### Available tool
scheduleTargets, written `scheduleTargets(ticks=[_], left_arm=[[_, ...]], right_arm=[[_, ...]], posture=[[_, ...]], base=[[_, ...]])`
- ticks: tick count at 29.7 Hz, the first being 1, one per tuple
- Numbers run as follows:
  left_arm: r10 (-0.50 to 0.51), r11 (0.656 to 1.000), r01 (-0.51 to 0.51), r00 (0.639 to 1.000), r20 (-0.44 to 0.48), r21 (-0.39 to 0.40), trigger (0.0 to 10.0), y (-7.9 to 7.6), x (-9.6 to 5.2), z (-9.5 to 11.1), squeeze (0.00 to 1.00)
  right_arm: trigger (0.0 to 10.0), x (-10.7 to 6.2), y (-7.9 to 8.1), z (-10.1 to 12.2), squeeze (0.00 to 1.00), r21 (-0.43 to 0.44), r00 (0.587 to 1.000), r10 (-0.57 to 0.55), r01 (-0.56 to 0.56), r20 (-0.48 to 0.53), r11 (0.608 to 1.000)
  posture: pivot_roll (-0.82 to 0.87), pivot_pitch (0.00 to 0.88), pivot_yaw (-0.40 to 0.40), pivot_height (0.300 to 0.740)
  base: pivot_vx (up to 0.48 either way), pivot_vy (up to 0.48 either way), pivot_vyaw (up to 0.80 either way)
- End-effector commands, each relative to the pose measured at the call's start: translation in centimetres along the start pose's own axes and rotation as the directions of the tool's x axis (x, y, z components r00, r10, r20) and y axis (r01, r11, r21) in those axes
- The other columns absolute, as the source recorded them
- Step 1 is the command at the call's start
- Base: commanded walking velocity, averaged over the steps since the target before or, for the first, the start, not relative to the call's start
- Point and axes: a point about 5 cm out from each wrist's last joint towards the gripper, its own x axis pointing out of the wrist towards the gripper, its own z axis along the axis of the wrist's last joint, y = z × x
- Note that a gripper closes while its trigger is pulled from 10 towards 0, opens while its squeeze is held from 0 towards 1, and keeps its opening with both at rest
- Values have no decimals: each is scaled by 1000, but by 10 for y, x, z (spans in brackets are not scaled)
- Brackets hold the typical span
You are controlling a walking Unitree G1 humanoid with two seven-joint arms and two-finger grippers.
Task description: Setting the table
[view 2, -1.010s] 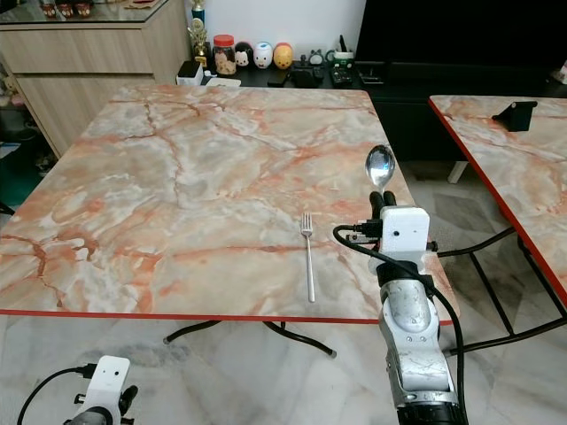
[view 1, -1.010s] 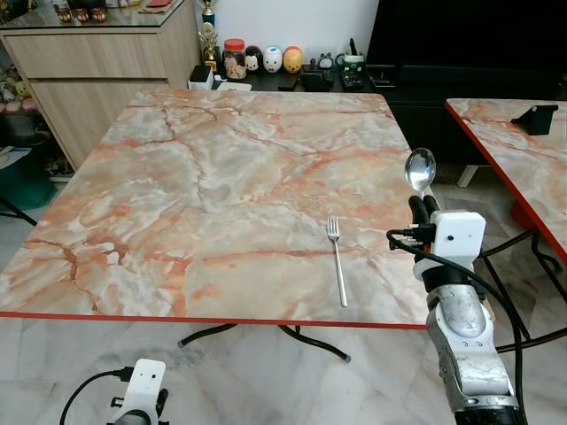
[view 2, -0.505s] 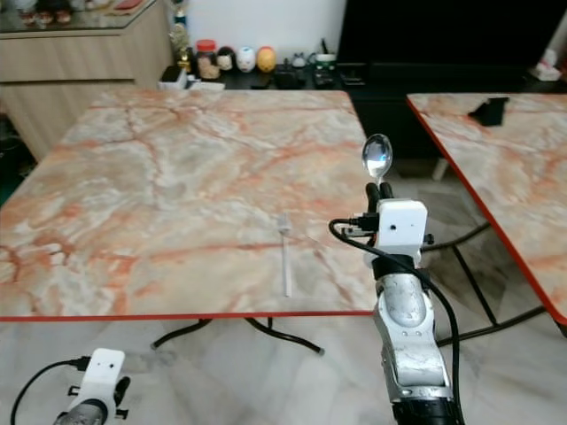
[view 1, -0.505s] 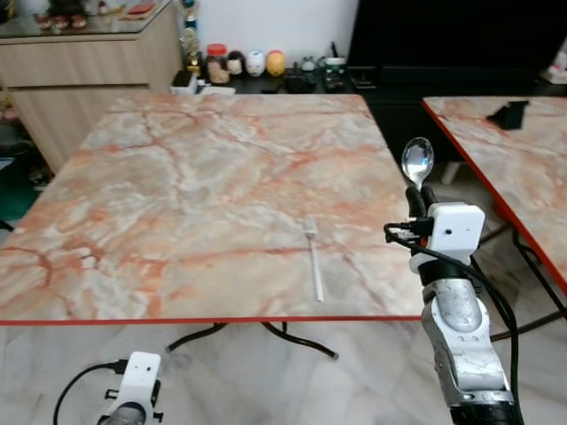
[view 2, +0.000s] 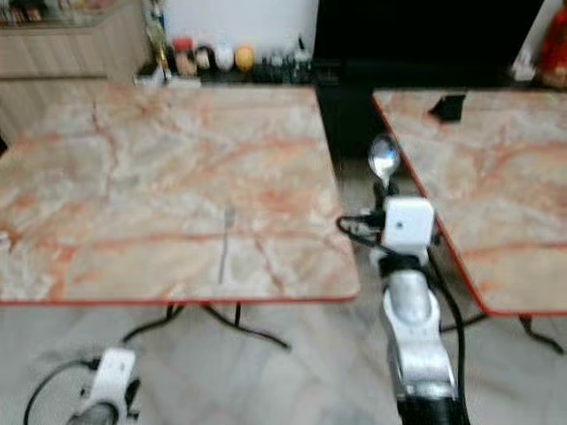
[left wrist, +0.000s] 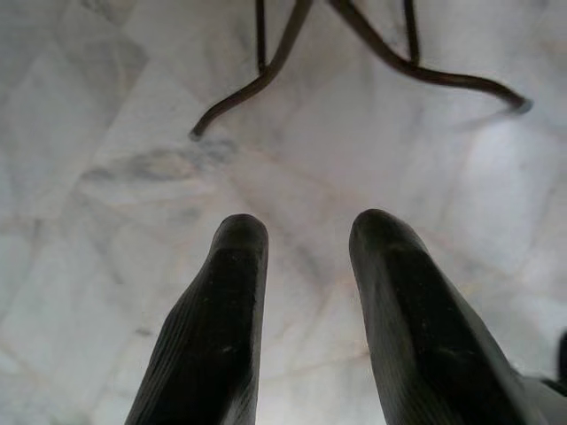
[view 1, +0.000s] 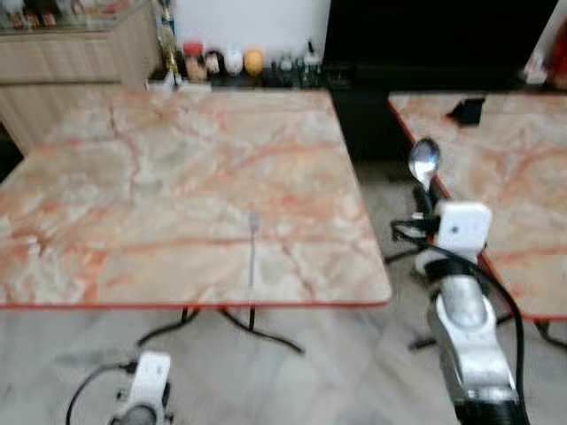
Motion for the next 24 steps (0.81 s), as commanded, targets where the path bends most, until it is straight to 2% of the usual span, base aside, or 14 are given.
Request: scheduleTargets(ticks=[1,10,16,21,24], left_arm=[[3,1000,-3,1000,-21,16,10000,3,-1,-5,0],[1,1000,0,1000,-24,15,10000,3,-1,-6,0],[-6,1000,6,1000,-22,13,10000,3,-1,-5,0],[-7,1000,7,1000,-21,14,10000,3,-1,-5,0],[-9,1000,9,1000,-21,16,10000,2,-1,-5,0]], right_arm=[[10000,2,2,6,0,-1,1000,5,-5,23,1000],[10000,2,3,6,0,-6,1000,12,-12,16,1000],[10000,2,-1,5,0,-38,1000,-16,17,8,999],[10000,2,0,6,0,-24,1000,-7,7,18,1000],[10000,2,1,6,0,-10,1000,-3,3,12,1000]], posture=[[7,0,-26,740],[2,4,-23,740],[2,5,-23,740],[2,5,-23,740],[2,5,-23,740]], base=[[0,-458,0],[0,-453,0],[0,-414,0],[0,-406,561],[0,-404,0]])
